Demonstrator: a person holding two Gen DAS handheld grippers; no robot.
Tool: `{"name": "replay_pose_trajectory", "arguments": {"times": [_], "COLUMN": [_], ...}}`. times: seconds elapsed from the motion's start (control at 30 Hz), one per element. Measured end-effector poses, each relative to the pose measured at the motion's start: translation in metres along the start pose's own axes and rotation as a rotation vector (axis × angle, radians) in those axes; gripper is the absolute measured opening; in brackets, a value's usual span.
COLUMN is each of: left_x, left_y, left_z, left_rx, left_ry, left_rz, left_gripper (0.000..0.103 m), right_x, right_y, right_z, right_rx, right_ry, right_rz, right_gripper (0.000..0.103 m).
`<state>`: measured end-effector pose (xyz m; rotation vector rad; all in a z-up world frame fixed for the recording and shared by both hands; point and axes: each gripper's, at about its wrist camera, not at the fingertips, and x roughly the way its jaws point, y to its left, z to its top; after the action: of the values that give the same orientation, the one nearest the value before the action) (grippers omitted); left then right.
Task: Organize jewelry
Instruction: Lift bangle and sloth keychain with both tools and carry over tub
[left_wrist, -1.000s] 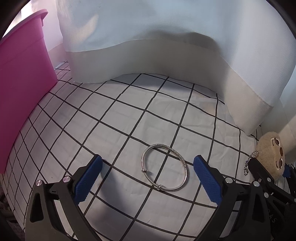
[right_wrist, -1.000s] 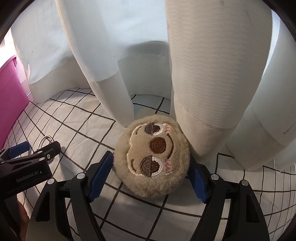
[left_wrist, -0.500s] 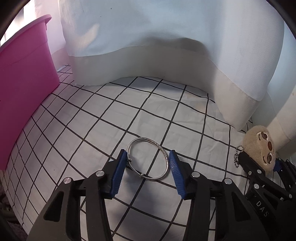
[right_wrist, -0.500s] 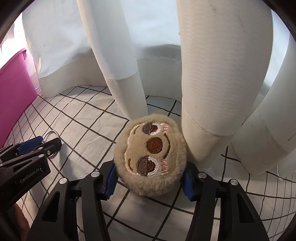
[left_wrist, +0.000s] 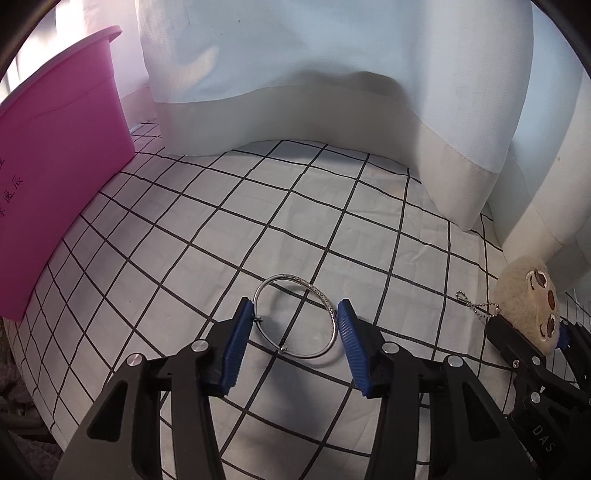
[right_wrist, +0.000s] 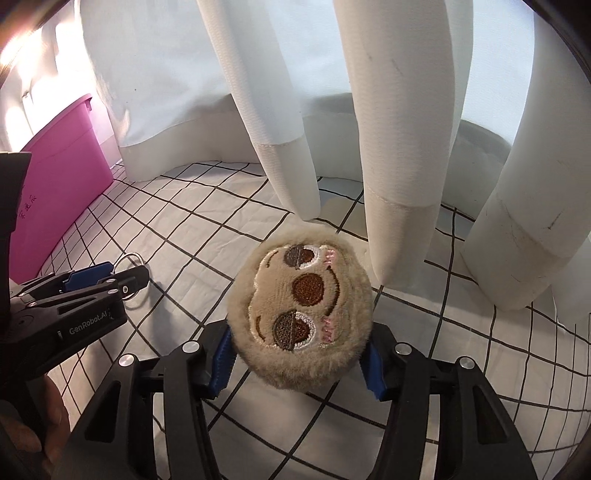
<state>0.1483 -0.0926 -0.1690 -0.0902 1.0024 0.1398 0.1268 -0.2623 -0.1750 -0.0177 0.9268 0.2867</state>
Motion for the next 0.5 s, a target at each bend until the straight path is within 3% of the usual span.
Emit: {"name": "replay_pose_trajectory", "arguments": {"times": [0.27,0.5], "left_x": [-0.049,-0.115], "left_y": [0.012,0.034], "left_z": [-0.007,-0.012], "left_rx": [-0.025,-0.088], "left_ry": [-0.033,-0.093], "left_rz": [0.017,0.051], "left_gripper": [0.046,0.046], "right_x": [-0.042,-0.095], "right_y": [0.004,0.014], "right_z": [0.0,0.018], "right_rx": [-0.059,-0.129], "right_ry": [-0.015,-0.082], "right_rz": [0.057,0.138], "right_gripper": [0.054,0.054]}}
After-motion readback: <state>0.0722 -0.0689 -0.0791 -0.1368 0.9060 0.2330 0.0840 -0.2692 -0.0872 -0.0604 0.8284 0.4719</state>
